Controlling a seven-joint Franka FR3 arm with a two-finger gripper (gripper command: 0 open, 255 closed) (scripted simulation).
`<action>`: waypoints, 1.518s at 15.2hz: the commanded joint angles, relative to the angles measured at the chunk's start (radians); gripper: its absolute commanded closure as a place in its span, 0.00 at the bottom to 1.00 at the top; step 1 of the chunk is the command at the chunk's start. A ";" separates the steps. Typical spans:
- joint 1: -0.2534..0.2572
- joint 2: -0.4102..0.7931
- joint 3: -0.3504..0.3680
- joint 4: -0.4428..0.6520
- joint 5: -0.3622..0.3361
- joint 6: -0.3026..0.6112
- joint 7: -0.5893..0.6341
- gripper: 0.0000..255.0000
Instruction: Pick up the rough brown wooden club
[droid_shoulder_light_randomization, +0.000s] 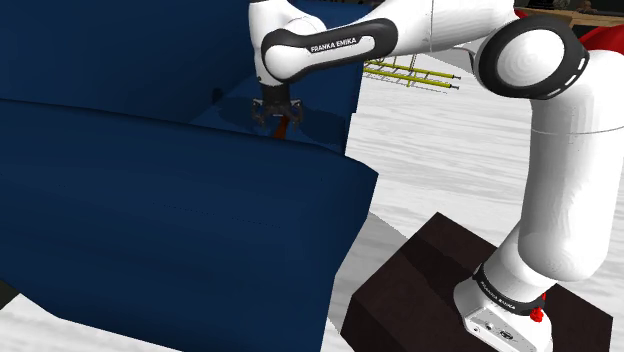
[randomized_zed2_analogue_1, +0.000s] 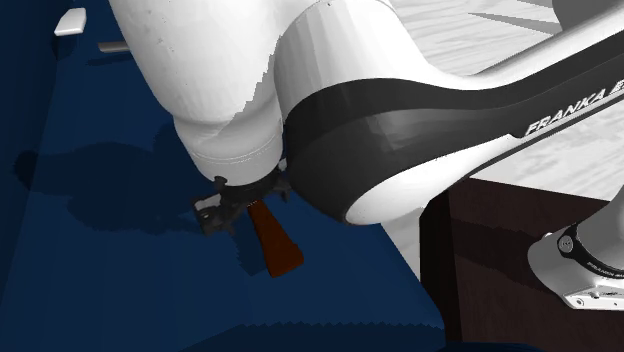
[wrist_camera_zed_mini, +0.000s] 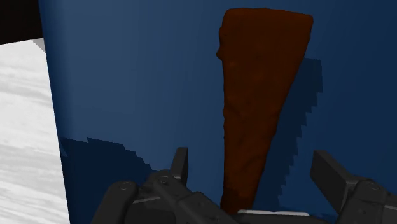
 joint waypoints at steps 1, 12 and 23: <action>-0.001 0.001 -0.001 -0.008 -0.001 0.009 0.001 0.00; 0.000 -0.001 0.000 0.003 0.001 -0.003 -0.001 1.00; 0.017 0.000 0.005 0.153 0.008 -0.148 -0.029 1.00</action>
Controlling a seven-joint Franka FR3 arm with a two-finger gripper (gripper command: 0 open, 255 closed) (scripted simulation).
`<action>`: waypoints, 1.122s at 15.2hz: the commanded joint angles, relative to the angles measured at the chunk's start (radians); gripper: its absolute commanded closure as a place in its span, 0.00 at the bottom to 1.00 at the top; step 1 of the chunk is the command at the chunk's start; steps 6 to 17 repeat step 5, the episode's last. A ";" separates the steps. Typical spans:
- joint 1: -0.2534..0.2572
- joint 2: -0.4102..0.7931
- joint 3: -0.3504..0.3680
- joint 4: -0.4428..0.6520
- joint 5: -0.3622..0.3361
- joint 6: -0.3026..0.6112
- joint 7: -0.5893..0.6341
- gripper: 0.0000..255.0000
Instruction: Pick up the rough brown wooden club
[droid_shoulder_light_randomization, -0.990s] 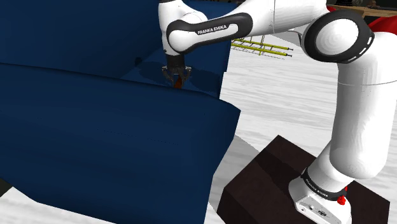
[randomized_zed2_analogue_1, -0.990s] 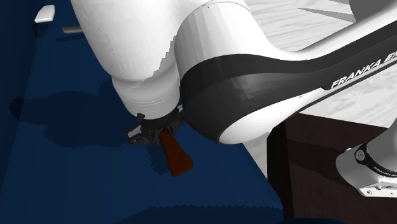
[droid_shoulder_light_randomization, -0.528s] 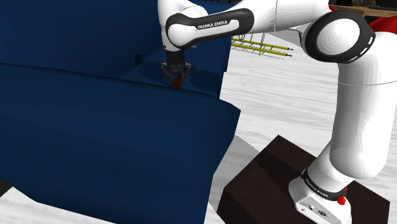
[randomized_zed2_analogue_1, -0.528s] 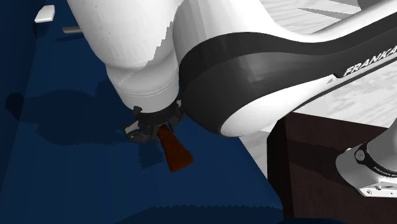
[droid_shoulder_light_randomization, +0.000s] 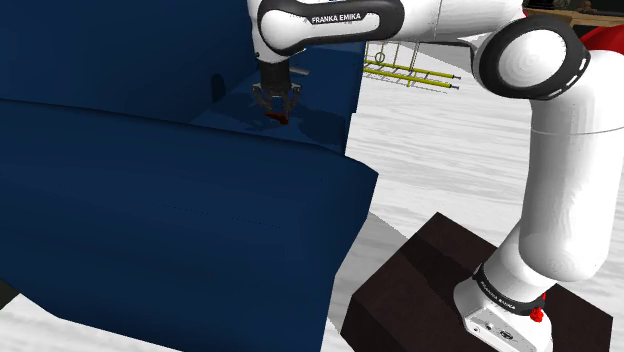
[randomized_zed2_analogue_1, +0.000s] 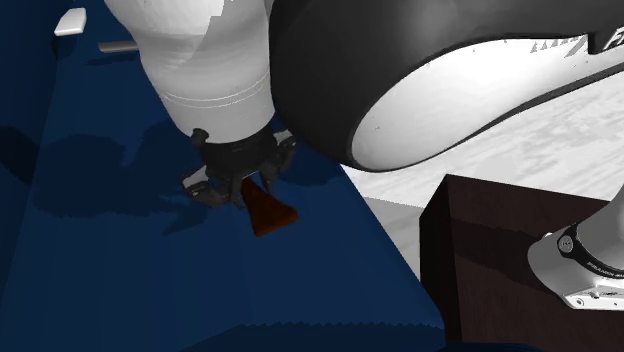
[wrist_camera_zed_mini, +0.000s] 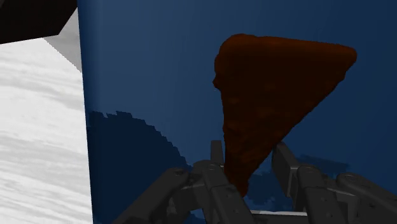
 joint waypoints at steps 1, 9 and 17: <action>0.004 0.002 0.000 0.030 0.000 -0.028 -0.005 1.00; 0.010 0.008 0.001 0.068 -0.001 -0.059 -0.010 1.00; 0.010 0.008 0.001 0.068 -0.001 -0.059 -0.010 1.00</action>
